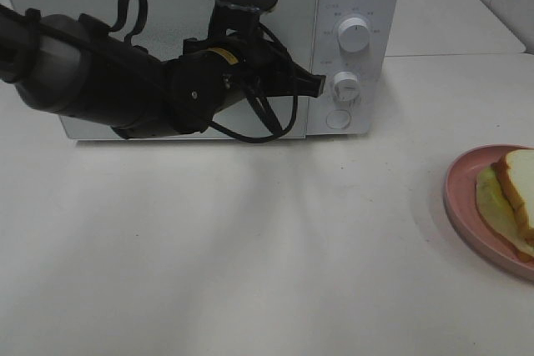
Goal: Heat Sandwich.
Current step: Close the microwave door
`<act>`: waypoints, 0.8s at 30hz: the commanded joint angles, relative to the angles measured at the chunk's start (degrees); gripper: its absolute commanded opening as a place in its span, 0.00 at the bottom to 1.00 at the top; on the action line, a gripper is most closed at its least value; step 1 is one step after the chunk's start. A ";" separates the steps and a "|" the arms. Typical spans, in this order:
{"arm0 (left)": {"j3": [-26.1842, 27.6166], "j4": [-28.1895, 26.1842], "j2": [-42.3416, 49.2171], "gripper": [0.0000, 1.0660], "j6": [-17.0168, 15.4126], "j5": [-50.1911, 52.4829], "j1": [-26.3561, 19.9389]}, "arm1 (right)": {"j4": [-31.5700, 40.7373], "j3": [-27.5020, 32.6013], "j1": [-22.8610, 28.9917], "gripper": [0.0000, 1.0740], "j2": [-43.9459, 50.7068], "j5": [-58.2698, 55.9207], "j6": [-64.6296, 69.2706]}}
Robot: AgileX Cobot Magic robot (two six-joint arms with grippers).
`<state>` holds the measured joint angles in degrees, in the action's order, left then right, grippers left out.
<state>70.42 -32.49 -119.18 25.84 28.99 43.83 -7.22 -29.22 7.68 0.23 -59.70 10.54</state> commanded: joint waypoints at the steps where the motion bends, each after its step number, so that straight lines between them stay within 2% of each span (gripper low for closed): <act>1: 2.52 -4.53 -0.52 0.00 0.74 6.93 -2.06 | 0.23 0.06 -0.34 0.71 1.43 0.00 -0.69; 3: 3.84 -5.16 -1.60 0.00 2.64 6.47 -2.18 | 0.23 0.06 -0.34 0.71 1.43 0.00 -0.69; 7: 5.10 -6.07 -2.18 0.00 2.92 5.96 -2.52 | 0.23 0.06 -0.34 0.71 1.43 0.00 -0.69; 10: 5.27 -6.19 -1.72 0.00 4.70 5.50 -2.52 | 0.23 0.06 -0.34 0.71 1.43 0.00 -0.69; 15: 5.21 -6.65 -1.38 0.00 5.90 4.07 -2.29 | 0.23 0.06 -0.34 0.71 1.43 0.00 -0.69; 22: 5.10 -7.45 0.52 0.00 5.90 3.04 -2.29 | 0.23 0.06 -0.34 0.71 1.43 0.00 -0.69; 24: 3.38 -7.68 1.95 0.00 5.90 2.75 -2.29 | 0.23 0.06 -0.34 0.71 1.43 0.00 -0.69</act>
<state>74.08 -37.30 -119.46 31.80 24.47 43.72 -7.16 -29.22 7.68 0.23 -59.70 10.54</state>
